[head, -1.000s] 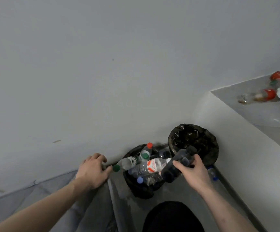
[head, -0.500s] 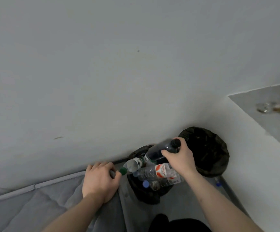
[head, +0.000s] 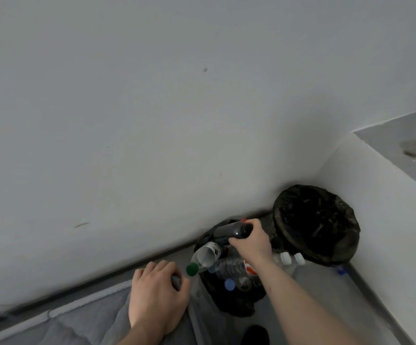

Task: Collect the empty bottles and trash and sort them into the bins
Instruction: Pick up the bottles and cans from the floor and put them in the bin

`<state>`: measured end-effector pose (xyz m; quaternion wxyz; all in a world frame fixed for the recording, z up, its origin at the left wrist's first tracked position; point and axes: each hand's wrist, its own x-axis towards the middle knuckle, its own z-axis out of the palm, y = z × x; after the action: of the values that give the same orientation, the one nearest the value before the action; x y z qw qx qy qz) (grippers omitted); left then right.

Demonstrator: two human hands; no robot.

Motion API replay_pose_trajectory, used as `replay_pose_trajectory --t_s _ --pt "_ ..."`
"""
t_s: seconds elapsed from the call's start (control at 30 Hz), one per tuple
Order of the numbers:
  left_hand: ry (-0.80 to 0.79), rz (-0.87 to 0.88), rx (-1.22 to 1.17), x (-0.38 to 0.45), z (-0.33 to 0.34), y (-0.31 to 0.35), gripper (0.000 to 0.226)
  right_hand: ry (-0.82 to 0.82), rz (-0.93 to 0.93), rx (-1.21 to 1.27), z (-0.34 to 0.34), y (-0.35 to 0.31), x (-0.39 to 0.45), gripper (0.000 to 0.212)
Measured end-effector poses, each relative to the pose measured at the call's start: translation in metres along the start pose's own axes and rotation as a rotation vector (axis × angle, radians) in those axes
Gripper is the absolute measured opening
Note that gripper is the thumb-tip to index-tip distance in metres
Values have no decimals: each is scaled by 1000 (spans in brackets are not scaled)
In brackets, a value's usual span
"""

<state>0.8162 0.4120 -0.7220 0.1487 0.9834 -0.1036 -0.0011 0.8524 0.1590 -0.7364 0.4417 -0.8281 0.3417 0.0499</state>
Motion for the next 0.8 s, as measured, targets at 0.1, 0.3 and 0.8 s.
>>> replay_pose_trajectory --t_s 0.1,0.3,0.8 --pt "-14 -8 2 -1 1 0 21 9 -16 -14 6 4 1 58" --pt "-20 -21 -7 0 -1 1 20 29 -39 -55 12 5 -4 61" --pt "-39 -34 31 -2 -8 6 25 -158 -157 -326 6 -6 -38 67"
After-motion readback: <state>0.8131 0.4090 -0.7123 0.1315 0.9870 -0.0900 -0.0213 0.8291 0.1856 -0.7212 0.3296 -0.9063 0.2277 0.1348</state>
